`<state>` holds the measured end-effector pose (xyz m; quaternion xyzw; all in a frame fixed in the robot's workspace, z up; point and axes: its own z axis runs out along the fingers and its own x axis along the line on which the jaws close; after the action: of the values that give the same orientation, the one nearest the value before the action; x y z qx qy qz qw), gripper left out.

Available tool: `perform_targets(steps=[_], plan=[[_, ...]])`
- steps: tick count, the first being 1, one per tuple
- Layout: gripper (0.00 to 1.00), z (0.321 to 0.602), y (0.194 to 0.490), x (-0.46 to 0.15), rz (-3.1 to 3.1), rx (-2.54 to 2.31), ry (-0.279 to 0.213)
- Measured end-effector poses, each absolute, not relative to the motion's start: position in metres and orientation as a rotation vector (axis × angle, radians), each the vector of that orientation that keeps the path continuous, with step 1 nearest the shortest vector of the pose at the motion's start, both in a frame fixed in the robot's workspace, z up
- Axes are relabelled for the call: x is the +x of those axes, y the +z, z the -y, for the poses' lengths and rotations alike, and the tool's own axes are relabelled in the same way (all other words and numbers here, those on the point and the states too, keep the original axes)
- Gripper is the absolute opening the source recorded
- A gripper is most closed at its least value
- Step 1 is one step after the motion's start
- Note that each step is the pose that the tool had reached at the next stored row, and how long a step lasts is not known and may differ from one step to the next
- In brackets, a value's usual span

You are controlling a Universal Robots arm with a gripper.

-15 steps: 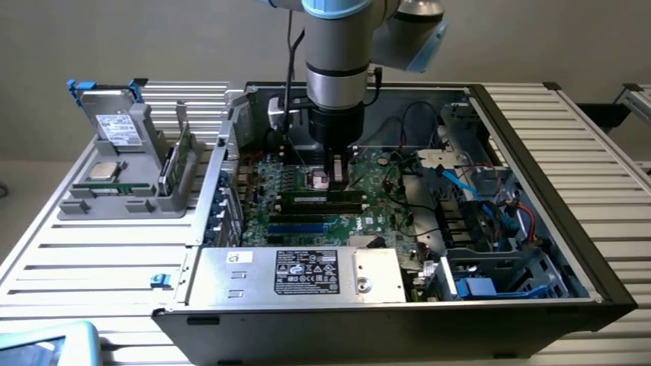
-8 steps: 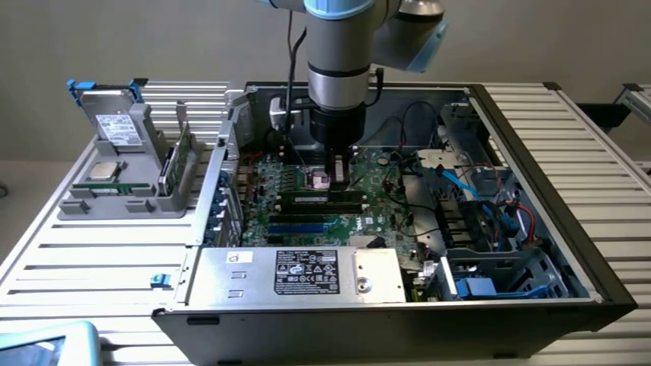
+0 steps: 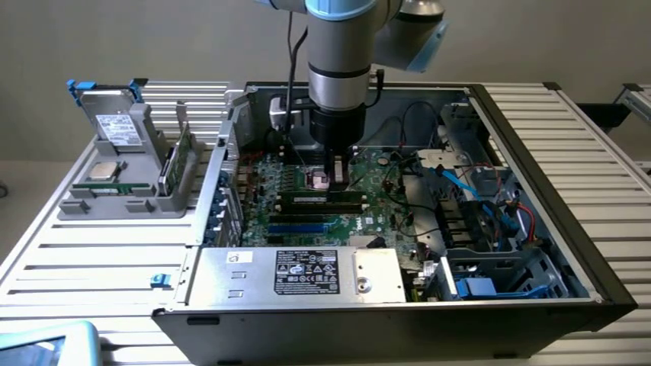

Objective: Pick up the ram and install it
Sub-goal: 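Insert the ram into the slot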

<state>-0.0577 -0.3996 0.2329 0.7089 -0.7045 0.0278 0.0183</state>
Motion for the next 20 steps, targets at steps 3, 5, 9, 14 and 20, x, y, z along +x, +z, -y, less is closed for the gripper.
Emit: perform_targets(steps=[3,5,9,14,20], plan=[[0.14,0.3996,0.2324,-0.0577,2.188,2.201,0.086],[0.14,0.3996,0.2322,-0.0577,2.189,2.201,0.086],[0.14,0.4005,0.232,-0.0576,2.188,2.201,0.086],[0.14,0.4017,0.232,-0.0577,2.189,2.201,0.086],[0.14,0.4018,0.232,-0.0567,2.189,2.202,0.087]])
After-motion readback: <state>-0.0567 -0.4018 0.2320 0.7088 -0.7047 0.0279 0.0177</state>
